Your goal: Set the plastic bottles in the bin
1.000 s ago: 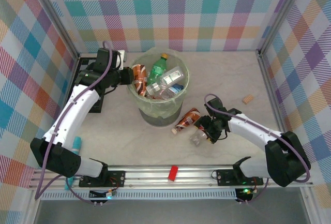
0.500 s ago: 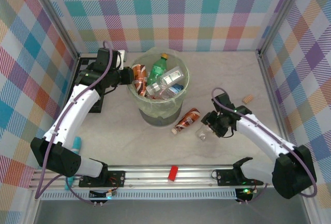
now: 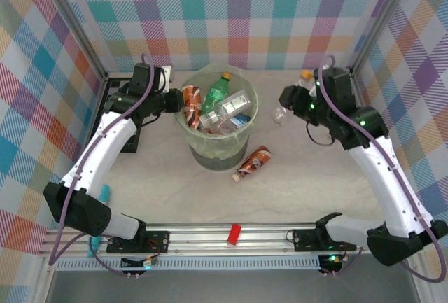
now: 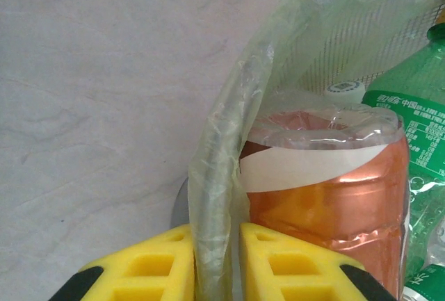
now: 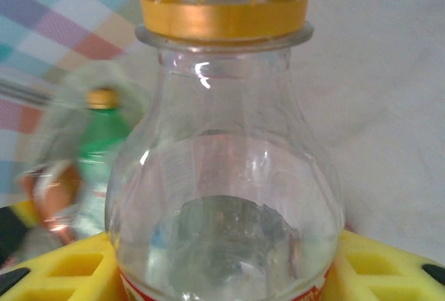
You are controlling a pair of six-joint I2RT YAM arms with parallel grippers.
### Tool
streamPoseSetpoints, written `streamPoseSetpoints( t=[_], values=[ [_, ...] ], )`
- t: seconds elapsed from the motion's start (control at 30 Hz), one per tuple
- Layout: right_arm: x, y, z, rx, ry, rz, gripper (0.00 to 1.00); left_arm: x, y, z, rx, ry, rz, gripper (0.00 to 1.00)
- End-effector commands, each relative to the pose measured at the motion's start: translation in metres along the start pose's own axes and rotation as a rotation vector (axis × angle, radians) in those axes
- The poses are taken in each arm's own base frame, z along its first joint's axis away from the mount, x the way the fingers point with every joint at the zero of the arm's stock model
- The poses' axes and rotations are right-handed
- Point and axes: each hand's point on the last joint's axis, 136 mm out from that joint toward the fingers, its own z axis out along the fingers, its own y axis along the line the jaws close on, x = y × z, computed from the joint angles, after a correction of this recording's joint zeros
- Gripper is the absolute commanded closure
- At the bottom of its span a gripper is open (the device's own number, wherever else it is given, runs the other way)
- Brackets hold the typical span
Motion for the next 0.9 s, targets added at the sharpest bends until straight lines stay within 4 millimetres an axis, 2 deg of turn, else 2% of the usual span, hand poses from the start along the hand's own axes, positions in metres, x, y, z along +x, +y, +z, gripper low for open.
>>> streamPoseSetpoints(
  t=[0.0,0.07,0.13,0.3,0.4,0.63,0.87],
  values=[
    [-0.011,0.067,0.013,-0.158,-0.01,-0.156,0.47,-0.005,-0.017,0.002,0.083,0.002,-0.003,0.79],
    [-0.01,0.106,0.025,-0.232,0.011,-0.216,0.47,-0.005,-0.019,0.002,0.094,0.004,0.001,0.79],
    [-0.011,0.132,0.041,-0.262,0.01,-0.263,0.47,-0.005,-0.019,0.002,0.094,0.004,0.0,0.79],
    [-0.023,0.166,0.09,-0.26,-0.036,-0.313,0.47,-0.006,-0.02,0.0,0.097,0.004,0.006,0.79],
    [-0.025,0.173,0.114,-0.242,-0.04,-0.326,0.47,-0.007,-0.021,-0.002,0.099,0.004,0.009,0.79],
    [-0.022,0.183,0.153,-0.229,-0.047,-0.346,0.48,-0.008,-0.023,-0.001,0.113,-0.002,0.009,0.79],
    [0.007,0.177,0.183,-0.183,0.022,-0.378,0.48,-0.01,-0.023,-0.003,0.112,-0.014,0.001,0.79]
  ],
)
